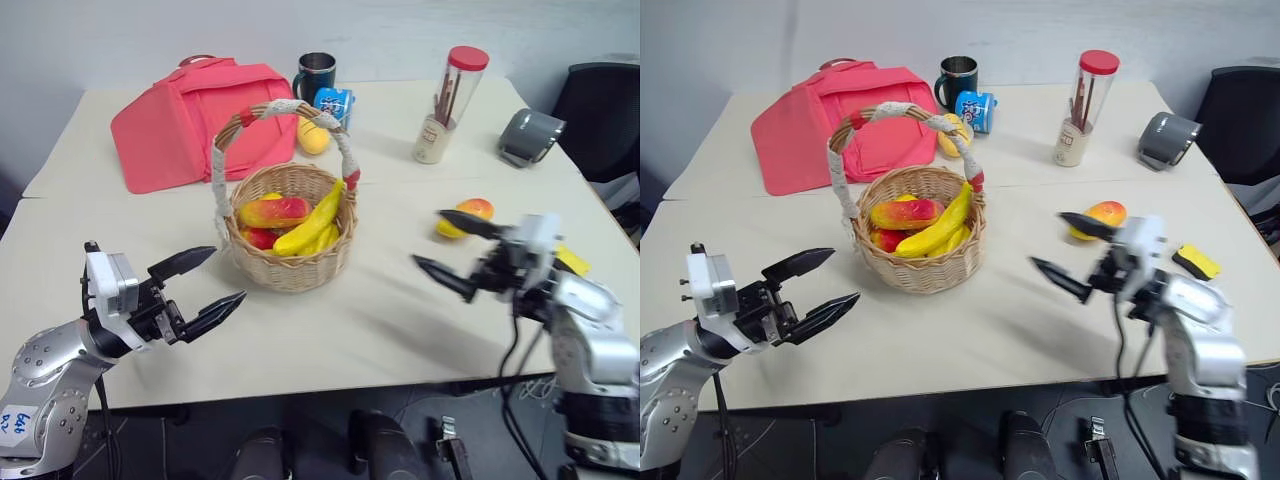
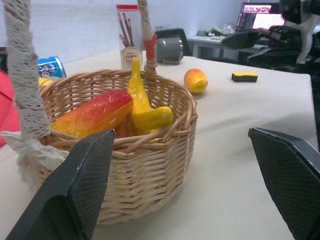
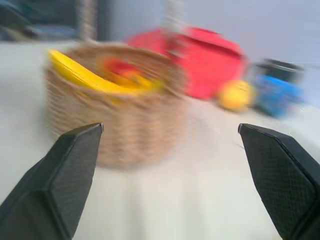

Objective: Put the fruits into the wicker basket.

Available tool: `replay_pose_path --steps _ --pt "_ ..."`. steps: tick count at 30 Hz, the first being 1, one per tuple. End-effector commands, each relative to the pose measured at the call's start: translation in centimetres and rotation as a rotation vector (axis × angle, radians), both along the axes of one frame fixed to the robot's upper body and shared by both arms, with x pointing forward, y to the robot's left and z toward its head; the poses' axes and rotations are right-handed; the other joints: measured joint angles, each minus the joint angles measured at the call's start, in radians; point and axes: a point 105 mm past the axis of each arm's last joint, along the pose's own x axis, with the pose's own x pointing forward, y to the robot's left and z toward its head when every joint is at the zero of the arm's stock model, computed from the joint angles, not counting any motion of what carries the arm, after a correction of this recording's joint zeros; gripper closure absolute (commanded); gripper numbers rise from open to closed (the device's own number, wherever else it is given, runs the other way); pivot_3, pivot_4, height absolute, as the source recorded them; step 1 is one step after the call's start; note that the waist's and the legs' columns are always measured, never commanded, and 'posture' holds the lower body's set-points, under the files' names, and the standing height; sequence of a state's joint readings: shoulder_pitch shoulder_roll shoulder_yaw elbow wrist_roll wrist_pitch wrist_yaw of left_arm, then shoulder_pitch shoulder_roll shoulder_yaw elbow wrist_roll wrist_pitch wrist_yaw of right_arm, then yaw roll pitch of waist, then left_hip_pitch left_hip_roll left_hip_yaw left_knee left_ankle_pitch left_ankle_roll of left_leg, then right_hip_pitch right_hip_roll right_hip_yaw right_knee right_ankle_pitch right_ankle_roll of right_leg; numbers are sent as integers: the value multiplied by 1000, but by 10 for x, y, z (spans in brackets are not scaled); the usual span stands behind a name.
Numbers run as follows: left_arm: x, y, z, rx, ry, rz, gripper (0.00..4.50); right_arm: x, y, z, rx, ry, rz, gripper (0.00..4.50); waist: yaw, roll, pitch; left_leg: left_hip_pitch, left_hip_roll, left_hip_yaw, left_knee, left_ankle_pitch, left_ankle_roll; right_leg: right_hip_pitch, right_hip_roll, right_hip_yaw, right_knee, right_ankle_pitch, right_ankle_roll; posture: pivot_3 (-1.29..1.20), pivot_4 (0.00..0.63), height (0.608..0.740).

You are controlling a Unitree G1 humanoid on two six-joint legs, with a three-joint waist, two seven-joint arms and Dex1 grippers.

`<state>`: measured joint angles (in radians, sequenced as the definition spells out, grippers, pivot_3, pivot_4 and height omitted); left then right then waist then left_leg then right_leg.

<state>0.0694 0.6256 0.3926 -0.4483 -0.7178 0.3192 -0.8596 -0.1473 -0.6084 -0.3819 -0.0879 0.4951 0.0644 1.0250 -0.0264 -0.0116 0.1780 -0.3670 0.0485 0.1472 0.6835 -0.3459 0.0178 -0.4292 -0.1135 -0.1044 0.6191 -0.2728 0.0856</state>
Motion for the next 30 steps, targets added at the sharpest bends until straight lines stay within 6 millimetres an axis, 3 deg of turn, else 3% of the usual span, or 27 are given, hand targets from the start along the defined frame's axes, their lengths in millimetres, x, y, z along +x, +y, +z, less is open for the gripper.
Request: replay_pose_path --steps 1,4,8,10,13,16,18,22,26,30 --pt "3 -3 9 19 -46 -36 0 -17 -45 -3 -41 -29 -160 19 -4 0 0 1 0 0 0 0 -1 0 0 0 1 0 0 0 150 740" --pt "9 -8 17 14 -52 -68 0 -43 -95 -28 -103 29 -343 19 1 1 0 2 1 -1 -1 1 -3 0 1 0 3 -1 -2 0 150 740" --pt "11 -12 21 -7 0 -99 0 -66 -136 -48 -151 64 -520 19 3 1 0 3 0 0 -1 1 -2 2 0 1 2 -1 -2 0 150 740" --pt "9 -16 22 -1 16 -130 0 -71 -143 -51 -144 68 -550 19 -4 1 0 5 0 1 -1 1 -2 2 0 3 3 -1 -1 0 150 740" --pt "9 -18 25 2 20 -147 0 -65 -136 -48 -147 53 -505 19 -10 1 0 8 1 2 -2 1 -3 4 0 4 3 -1 -2 0 150 740" --pt "9 -19 27 16 7 -153 0 -36 -118 -36 -200 49 -396 19 -15 3 1 9 1 3 -2 1 -3 4 1 5 4 -1 -2 0 150 740" --pt "7 -22 28 3 23 -182 0 -12 -104 -33 -327 89 -299 19 -20 3 1 11 1 4 -2 1 -3 4 0 6 5 -1 -2 0 150 740" --pt "7 -26 27 8 25 -193 0 44 -87 -18 -494 96 -241 19 -21 4 2 11 1 4 -2 1 -4 3 0 6 5 -2 -3 0 150 740" --pt "7 -29 28 10 21 -192 0 98 -52 -4 -648 95 -182 19 -23 5 3 9 1 4 -2 3 -5 1 1 6 6 -2 -4 0 150 740" --pt "8 -35 27 1 14 -187 0 134 -29 -11 -930 146 -207 19 -4 5 3 4 2 0 -1 4 -6 1 0 5 3 -3 -5 0 150 740"
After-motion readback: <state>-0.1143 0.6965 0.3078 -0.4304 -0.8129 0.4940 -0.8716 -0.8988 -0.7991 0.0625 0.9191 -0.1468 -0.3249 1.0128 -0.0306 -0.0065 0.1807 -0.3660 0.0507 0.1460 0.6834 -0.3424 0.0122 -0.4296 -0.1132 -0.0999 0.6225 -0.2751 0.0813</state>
